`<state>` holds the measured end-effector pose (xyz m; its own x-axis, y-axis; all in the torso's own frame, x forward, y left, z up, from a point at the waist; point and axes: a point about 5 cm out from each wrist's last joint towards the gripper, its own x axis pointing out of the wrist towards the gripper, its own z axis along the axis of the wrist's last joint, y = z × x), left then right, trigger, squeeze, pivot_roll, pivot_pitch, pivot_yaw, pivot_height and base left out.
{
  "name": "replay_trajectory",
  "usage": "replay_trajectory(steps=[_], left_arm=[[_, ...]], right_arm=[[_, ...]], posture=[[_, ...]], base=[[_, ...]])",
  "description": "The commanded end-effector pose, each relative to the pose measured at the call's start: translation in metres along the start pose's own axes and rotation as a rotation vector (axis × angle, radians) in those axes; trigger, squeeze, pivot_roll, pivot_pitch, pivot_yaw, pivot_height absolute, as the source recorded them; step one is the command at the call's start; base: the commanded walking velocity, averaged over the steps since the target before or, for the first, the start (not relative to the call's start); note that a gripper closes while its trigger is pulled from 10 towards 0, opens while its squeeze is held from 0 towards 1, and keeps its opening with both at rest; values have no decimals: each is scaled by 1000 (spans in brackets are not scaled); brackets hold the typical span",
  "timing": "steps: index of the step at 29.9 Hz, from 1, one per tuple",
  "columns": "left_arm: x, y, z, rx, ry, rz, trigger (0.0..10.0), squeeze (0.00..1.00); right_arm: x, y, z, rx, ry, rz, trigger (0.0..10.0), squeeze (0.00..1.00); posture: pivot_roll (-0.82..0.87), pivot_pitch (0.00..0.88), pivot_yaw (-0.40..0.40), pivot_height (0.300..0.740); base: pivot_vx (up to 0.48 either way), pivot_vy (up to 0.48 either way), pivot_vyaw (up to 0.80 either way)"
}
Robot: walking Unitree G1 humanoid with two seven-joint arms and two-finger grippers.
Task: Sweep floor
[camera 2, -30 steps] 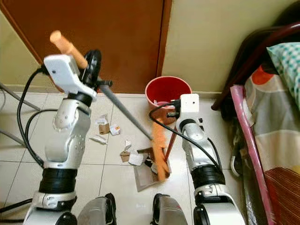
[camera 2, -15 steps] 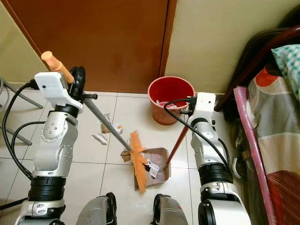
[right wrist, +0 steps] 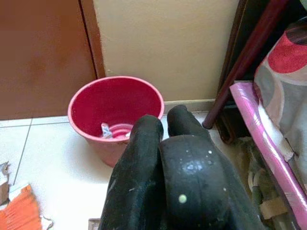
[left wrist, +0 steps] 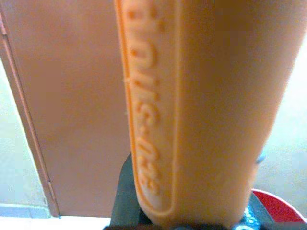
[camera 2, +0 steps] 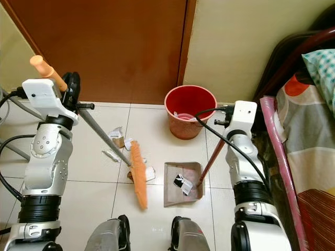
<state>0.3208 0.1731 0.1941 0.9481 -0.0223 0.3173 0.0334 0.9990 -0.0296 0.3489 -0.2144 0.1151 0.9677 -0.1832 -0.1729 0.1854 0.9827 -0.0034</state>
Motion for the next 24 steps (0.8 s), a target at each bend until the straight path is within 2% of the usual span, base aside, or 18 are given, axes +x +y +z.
replay_trajectory(steps=[1, 5, 6, 8, 10, 13, 17, 19, 24], left_arm=[[2, 2, 9, 8, -53, -2, 10000, 0], [-2, 3, 8, 13, -55, -3, 10000, 0], [-4, 2, 7, 17, -54, -8, 10000, 0], [-6, 2, 5, 19, -49, -11, 10000, 0], [-18, 4, -5, 30, -12, -17, 10000, 0], [-27, 5, -13, 37, 12, -19, 10000, 0], [-44, 10, -32, 66, 74, -9, 10000, 0], [-53, 13, -43, 67, 111, 3, 10000, 0], [-63, 8, -57, 70, 172, -17, 10000, 0]], right_arm=[[1, -6, 8, 3, -20, -15, 10000, 0], [2, -10, 15, 32, -33, -33, 10000, 0], [3, -11, 21, 96, -53, -41, 10000, 0], [3, -11, 25, 128, -66, -42, 10000, 0], [1, -13, 29, 195, -102, -47, 10000, 0], [-2, -15, 29, 208, -112, -51, 10000, 0], [-13, -25, 22, 254, -108, -64, 10000, 0], [-22, -32, 14, 246, -91, -68, 10000, 0], [-33, -39, 0, 227, -47, -77, 10000, 0]], posture=[[-14, 145, -41, 740], [-22, 110, -39, 740], [-22, 97, -37, 740], [-23, 88, -34, 740], [-25, 52, -26, 740], [-24, 27, -27, 740], [-19, 0, -29, 740], [-26, 0, -24, 740], [-37, 0, -17, 740]], base=[[0, 0, 0], [0, 0, 0], [0, 0, 0], [0, 0, 0], [0, 0, 0], [0, 0, 0], [0, 0, 0], [0, 0, 0], [0, 0, 0]])
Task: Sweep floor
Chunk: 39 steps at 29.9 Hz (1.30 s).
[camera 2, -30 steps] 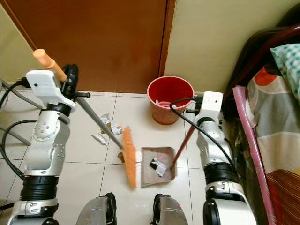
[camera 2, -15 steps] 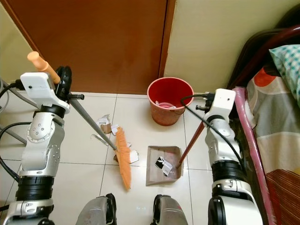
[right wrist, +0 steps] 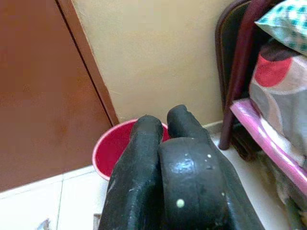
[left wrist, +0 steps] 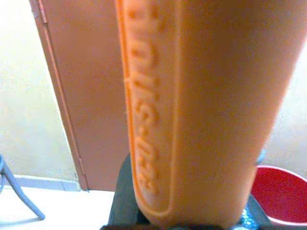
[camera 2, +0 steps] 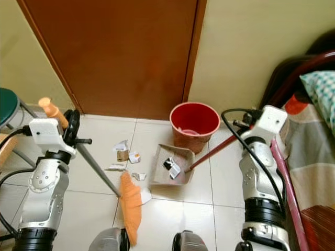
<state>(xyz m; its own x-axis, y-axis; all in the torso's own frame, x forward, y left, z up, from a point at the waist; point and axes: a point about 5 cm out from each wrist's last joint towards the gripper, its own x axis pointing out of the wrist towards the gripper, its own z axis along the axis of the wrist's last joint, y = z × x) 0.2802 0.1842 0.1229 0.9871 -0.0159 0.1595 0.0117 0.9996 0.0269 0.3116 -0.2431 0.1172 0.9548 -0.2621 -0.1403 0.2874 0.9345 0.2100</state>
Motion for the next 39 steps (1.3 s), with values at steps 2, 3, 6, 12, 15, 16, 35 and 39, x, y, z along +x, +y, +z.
replay_trajectory(steps=[2, 3, 6, 12, 15, 16, 35, 39], left_arm=[[-6, -11, -9, 15, 31, -57, 10000, 0], [-6, -11, -9, 15, 31, -57, 10000, 0], [-11, -28, -13, 52, 29, -156, 10000, 0], [-12, -47, -5, 145, -50, -264, 10000, 0], [-15, -49, -4, 189, -67, -313, 10000, 0], [-15, -49, -4, 189, -67, -313, 10000, 0], [-23, -42, -7, 136, -59, -250, 10000, 0], [-22, -43, -7, 131, -51, -247, 10000, 0]], right_arm=[[-9, -6, -6, -24, 26, 4, 10000, 0], [-9, -6, -6, -24, 26, 4, 10000, 0], [-22, -8, -21, -49, 78, 13, 10000, 0], [-32, -2, -32, -74, 113, 36, 10000, 0], [-32, -2, -35, -48, 111, 36, 10000, 0], [-32, -2, -35, -48, 111, 36, 10000, 0], [-30, 11, -35, -71, 86, 59, 10000, 0], [-21, 33, -16, -26, 21, 142, 10000, 0]], posture=[[-40, 0, -15, 740], [-40, 0, -15, 740], [-48, 0, -11, 740], [-40, 0, -9, 740], [-39, 0, -9, 740], [-39, 0, -9, 740], [-34, 0, -16, 740], [-33, 0, -15, 740]], base=[[0, 0, 0], [0, 0, 0], [0, 0, 0], [0, 0, 0], [0, 0, 0], [0, 0, 0], [0, 0, 0], [0, 0, -138]])
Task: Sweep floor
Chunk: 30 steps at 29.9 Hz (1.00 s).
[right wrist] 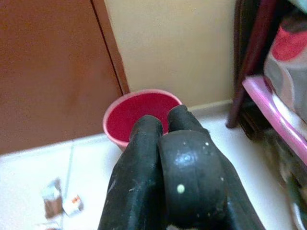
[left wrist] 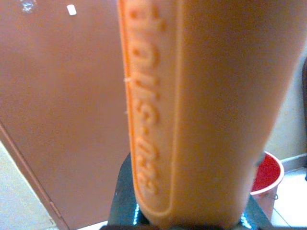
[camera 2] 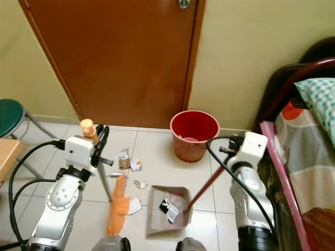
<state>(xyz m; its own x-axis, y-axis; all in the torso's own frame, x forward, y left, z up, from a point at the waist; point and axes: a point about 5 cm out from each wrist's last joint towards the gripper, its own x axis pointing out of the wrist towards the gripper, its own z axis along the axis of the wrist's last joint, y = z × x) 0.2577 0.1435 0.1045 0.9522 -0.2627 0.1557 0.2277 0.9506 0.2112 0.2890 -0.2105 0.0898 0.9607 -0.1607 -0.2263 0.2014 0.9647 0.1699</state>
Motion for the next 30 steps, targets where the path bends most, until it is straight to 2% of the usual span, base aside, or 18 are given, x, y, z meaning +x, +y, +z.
replay_trajectory(steps=[1, 5, 8, 12, 15, 17, 20, 24, 25, 27, 28, 30], left_arm=[[3, -1, 7, -9, -25, 1, 10000, 0], [3, -8, 9, -4, -32, -13, 10000, 0], [3, -12, 8, -11, -28, -13, 10000, 0], [3, -13, 8, -13, -26, -15, 10000, 0], [5, -16, 9, 0, -34, -38, 10000, 0], [6, -16, 10, 2, -37, -38, 10000, 0], [6, -17, 10, 2, -37, -35, 10000, 0], [6, -19, 10, -2, -35, -33, 10000, 0], [5, -19, 11, -4, -35, -32, 10000, 0], [5, -19, 11, -4, -35, -32, 10000, 0], [5, -19, 10, -4, -33, -31, 10000, 0], [5, -19, 10, -4, -32, -29, 10000, 0]], right_arm=[[7, 19, 28, 34, -107, 83, 10000, 0], [16, 39, 55, 112, -169, 137, 10000, 0], [24, 59, 83, 152, -243, 197, 10000, 0], [29, 68, 101, 176, -286, 221, 10000, 0], [40, 90, 146, 178, -412, 266, 10000, 0], [44, 96, 168, 152, -481, 263, 10000, 0], [46, 98, 188, 116, -543, 248, 10000, 0], [44, 100, 213, 14, -661, 225, 10000, 0], [43, 101, 221, -44, -710, 219, 10000, 0], [43, 101, 221, -44, -710, 219, 10000, 0], [41, 103, 227, -114, -767, 207, 10000, 0], [40, 105, 232, -172, -809, 199, 10000, 0]], posture=[[-33, 0, -18, 740], [-30, 0, -24, 740], [-33, 0, -24, 740], [-35, 0, -25, 740], [-29, 0, -27, 740], [-23, 0, -29, 740], [-17, 4, -32, 740], [-6, 7, -34, 740], [-6, 7, -34, 740], [-6, 7, -34, 740], [0, 8, -36, 740], [2, 8, -36, 740]], base=[[0, 0, 0], [0, 0, 0], [0, 0, 0], [0, 0, 0], [0, 0, 0], [0, 0, 0], [0, 0, 0], [0, 0, 0], [0, 0, 0], [0, 0, 0], [0, 0, 0], [0, 0, 0]])
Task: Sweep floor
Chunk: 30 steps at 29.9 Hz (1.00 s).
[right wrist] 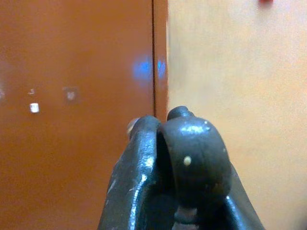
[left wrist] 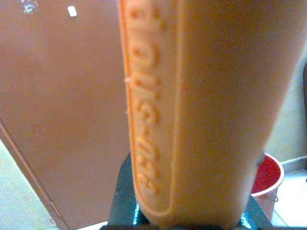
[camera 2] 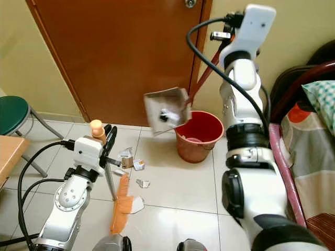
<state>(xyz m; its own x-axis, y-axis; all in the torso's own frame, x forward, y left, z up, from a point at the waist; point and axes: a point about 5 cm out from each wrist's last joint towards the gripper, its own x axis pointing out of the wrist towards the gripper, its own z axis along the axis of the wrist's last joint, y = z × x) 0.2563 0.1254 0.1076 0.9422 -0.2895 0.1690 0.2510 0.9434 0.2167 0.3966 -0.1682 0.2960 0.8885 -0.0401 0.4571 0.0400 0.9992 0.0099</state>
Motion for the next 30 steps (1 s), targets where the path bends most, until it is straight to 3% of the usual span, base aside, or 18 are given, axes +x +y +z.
replay_trajectory(steps=[1, 2, 8, 19, 21, 30], left_arm=[[1, -1, 4, -5, -12, -4, 10000, 0], [2, 0, 4, -4, -13, -2, 10000, 0], [4, 0, 5, -4, -18, 1, 10000, 0], [6, -3, 6, -12, -21, -2, 10000, 0], [6, -3, 6, -12, -22, 3, 10000, 0], [7, -3, 6, -13, -24, 6, 10000, 0]], right_arm=[[8, 6, 26, -81, -143, 23, 10000, 0], [8, 8, 30, -138, -181, 30, 10000, 0], [6, 16, 32, -238, -251, 67, 10000, 0], [-14, 55, 5, -390, -308, 274, 10000, 0], [-28, 67, -14, -482, -296, 389, 10000, 0], [-43, 78, -29, -567, -328, 498, 10000, 0]], posture=[[2, 8, -36, 740], [4, 6, -36, 740], [6, 8, -38, 740], [7, 7, -44, 740], [4, 7, -48, 740], [5, 8, -48, 740]], base=[[0, 0, 0], [0, 0, 0], [0, 0, 0], [0, 0, 0], [0, 0, 0], [0, 0, 0]])
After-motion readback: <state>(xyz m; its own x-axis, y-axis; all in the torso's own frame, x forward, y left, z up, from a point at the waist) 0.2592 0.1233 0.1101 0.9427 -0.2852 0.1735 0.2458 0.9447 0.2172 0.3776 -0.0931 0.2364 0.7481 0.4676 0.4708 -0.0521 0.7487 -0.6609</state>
